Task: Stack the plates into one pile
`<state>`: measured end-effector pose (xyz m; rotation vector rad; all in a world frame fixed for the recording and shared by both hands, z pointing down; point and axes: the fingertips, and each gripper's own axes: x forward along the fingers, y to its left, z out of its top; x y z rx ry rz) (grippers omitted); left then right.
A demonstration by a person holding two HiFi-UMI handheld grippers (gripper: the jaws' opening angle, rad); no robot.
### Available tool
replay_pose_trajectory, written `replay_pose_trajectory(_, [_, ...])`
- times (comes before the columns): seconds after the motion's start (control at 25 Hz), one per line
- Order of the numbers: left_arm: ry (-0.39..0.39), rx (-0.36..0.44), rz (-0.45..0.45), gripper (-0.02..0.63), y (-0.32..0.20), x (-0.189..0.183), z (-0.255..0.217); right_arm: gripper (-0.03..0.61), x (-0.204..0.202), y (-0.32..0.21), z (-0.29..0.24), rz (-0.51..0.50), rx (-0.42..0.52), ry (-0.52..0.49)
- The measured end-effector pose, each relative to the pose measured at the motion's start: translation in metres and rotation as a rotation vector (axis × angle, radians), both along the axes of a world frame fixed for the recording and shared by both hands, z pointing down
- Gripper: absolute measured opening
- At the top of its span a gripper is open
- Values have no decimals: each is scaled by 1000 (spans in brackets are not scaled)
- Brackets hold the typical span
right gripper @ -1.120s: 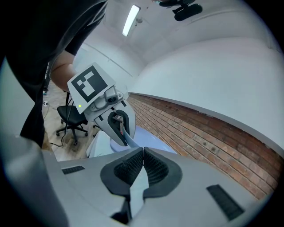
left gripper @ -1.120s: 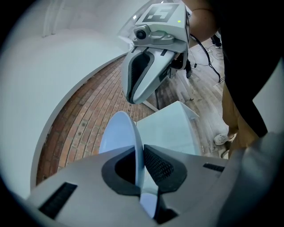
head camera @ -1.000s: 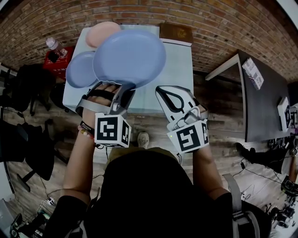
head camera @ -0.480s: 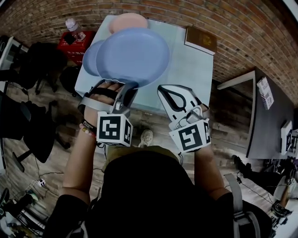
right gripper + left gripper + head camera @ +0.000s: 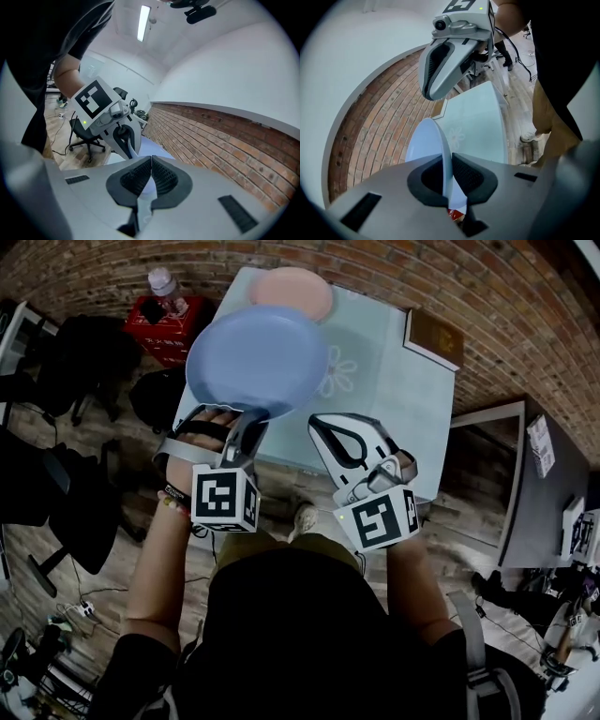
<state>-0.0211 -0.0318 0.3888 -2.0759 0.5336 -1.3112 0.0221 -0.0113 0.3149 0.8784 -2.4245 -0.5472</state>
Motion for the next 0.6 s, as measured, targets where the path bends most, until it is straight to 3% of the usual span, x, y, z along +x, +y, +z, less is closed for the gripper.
replay_pose_trajectory(0.4, [-26, -66, 57, 38, -63, -71, 38, 35, -69, -68, 16, 70, -31, -3])
replay_pose_trajectory(0.6, [-36, -115, 104, 38, -84, -88, 61, 35, -83, -92, 30, 119, -68, 5])
